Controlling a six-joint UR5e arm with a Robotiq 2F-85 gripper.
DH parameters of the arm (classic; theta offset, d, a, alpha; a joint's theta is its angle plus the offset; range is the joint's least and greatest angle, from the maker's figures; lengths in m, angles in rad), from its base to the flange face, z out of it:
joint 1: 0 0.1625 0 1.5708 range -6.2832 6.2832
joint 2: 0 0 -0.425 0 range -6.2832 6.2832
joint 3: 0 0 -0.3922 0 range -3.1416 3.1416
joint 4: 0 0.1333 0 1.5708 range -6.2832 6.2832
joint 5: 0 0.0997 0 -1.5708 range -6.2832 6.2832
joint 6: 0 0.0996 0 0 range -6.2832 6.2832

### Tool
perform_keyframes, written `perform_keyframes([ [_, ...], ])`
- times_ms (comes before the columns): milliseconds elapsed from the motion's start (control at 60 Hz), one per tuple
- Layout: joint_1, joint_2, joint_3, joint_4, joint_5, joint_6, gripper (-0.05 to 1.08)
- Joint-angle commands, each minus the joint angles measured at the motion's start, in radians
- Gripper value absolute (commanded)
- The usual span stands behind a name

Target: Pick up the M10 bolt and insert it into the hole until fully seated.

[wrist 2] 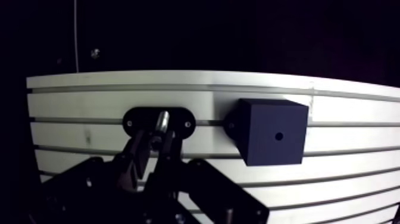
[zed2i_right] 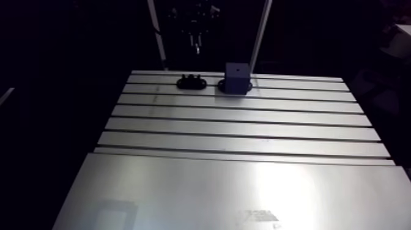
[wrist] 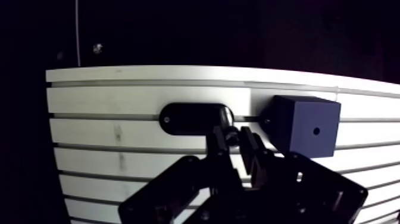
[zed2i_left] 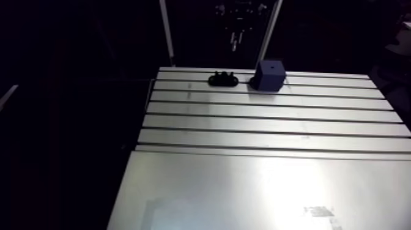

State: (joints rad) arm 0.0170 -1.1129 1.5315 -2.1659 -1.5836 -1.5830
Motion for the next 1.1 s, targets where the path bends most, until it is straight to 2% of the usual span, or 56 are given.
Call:
perform_keyframes([
  [17, -0.024, -0.018, -0.131, 0.245, 0.001, 0.002, 1.06],
  [317, -0.073, -0.015, -0.275, 0.495, 0.010, 0.005, 1.06],
  [433, -0.099, -0.009, -0.310, 0.548, 0.015, 0.002, 1.06],
  [667, -0.142, 0.023, -0.335, 0.591, 0.012, -0.023, 1.06],
  [950, -0.183, 0.038, -0.328, 0.578, 0.007, -0.034, 1.07],
  [1100, -0.186, 0.063, -0.329, 0.573, 0.007, -0.039, 1.07],
])
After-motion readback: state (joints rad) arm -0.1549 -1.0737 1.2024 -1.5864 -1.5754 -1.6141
